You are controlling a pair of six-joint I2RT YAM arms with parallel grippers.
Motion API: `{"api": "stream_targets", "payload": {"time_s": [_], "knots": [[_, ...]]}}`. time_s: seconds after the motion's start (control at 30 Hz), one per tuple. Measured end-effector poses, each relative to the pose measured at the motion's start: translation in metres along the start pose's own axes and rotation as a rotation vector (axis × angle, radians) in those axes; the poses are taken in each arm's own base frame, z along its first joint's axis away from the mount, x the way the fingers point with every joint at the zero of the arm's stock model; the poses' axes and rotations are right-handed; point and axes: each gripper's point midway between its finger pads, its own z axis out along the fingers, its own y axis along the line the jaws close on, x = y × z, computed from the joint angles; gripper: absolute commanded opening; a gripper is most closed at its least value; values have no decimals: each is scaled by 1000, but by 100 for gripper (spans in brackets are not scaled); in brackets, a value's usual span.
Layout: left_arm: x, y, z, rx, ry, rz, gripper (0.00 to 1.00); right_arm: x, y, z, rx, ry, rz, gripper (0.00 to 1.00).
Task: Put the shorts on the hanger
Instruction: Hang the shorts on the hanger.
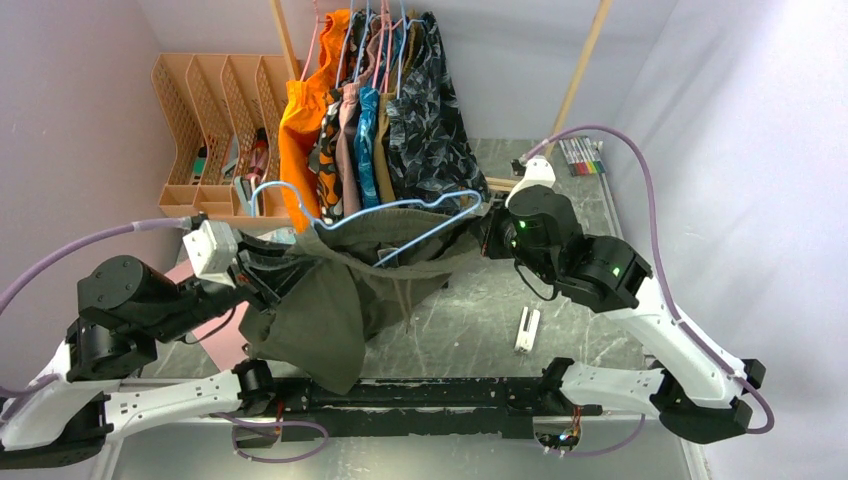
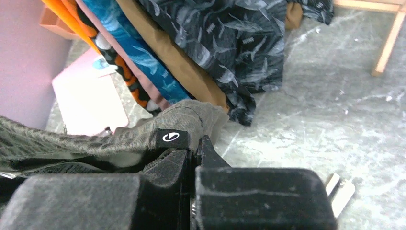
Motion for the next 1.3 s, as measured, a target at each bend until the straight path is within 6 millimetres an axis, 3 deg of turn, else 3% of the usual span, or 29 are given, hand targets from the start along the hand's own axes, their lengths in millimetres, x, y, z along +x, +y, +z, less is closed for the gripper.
{"api": "stream_targets", "payload": {"time_s": [0.13,0.4,0.8,1.1,1.3], "knots": [[13,-8,0,49,50,6,7,5,-10,-7,49,49,-25,0],[41,-12,-4,74,168,19,7,-9,-23,-26,130,72,-57,0],[74,-9,4,55,294,42,7,-28,-14,-37,138,111,-108,0],[107,10,27,-58,415,93,7,-48,-3,-48,93,103,-141,0],[120,30,28,-175,471,122,7,-49,-5,-48,97,105,-170,0]]}}
